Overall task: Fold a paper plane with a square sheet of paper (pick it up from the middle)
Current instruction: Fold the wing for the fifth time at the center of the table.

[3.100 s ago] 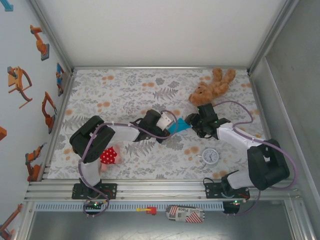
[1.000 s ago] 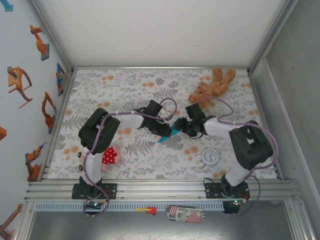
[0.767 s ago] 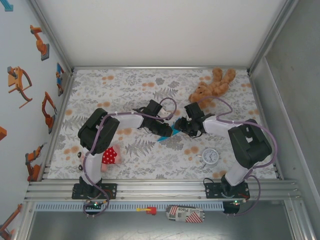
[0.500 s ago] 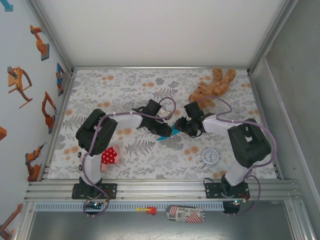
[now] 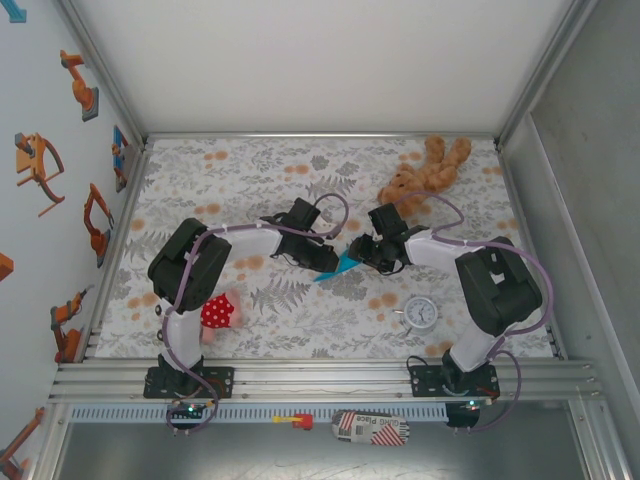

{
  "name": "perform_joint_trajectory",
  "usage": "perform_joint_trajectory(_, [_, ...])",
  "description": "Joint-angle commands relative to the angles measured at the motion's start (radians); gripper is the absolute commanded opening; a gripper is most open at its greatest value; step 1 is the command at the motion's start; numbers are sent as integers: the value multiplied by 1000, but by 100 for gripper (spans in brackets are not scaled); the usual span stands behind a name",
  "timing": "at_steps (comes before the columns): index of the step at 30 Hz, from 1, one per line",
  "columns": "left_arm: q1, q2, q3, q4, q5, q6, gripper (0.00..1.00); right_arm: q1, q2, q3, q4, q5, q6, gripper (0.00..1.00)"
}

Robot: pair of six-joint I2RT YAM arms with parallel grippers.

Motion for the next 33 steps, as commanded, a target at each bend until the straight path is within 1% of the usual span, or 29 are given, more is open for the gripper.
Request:
perform_joint_trajectory(1, [6, -35, -22, -15, 3, 5, 10, 7, 26, -21, 5, 15, -18, 56])
perform_joint_trajectory(6, [7, -30, -38, 9, 11, 2, 7, 8, -50, -78, 107, -11, -28, 65])
perform_joint_trajectory(10, [6, -33, -47, 23, 13, -3, 6, 7, -110, -124, 159, -15, -60, 69])
perform_joint_trajectory(14, [6, -34, -55, 41, 11, -14, 6, 7, -132, -144, 164, -17, -83, 69])
perform_joint_trajectory(19, [6, -48, -74, 76, 9, -48, 5, 27, -125, -109, 84, 25, -85, 68])
perform_joint_trajectory(22, [5, -77, -89, 102, -6, -74, 5, 36, -156, -101, 69, 52, -69, 68])
perform_joint_trajectory(29, [6, -170, -163, 163, -145, -86, 5, 37, -288, -141, 98, 131, -16, 68])
perform_joint_trajectory(33, [1, -213, -218, 196, -267, -84, 5, 37, -324, -170, 99, 183, 6, 68])
